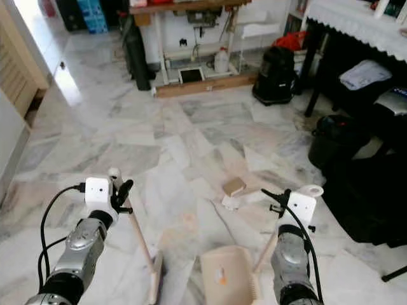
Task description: Sweep floor
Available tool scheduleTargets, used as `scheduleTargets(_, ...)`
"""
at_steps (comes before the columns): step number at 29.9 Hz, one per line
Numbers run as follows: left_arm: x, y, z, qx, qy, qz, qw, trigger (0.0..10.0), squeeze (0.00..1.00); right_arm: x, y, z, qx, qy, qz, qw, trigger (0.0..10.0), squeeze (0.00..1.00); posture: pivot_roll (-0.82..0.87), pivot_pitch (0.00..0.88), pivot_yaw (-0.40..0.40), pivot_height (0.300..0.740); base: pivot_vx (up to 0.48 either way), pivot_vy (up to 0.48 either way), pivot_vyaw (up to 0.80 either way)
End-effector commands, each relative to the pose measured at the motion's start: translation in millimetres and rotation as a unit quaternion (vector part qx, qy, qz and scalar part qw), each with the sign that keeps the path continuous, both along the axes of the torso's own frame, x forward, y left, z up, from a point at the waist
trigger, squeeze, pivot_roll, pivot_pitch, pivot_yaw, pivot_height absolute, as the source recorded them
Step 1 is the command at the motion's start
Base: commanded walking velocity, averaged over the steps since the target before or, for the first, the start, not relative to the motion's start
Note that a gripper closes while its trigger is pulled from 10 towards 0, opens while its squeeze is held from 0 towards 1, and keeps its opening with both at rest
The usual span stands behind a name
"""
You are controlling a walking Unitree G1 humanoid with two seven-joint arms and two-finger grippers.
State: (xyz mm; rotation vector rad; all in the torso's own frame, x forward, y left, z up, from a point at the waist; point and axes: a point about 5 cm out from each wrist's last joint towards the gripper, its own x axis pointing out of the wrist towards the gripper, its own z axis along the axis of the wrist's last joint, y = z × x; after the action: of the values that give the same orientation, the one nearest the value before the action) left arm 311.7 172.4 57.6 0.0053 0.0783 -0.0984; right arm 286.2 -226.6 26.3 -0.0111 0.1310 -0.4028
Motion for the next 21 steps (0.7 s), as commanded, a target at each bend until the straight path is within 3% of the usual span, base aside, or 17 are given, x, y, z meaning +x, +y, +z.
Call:
scheduleTargets(1,1.3,-1.9,1.9,-0.001,-0.005,-0.002,1.000,10.0,0.00,-0.7,-6.8,1.3,-0.002,0.001,-0.011,1.000,10.0,0.00,-0.08,0.000,0.031,0.740,0.442,0.000,0.00)
scheduleTargets(21,1.7,-0.6,1.9,0.001,-0.006,-0.003,1.000,10.0,0.00,-1.9,-10.8,0.9,0.001,0.002,-0.017,1.000,10.0,0.00,-0.08,0.000,0.032,0.740,0.440,0.000,0.00)
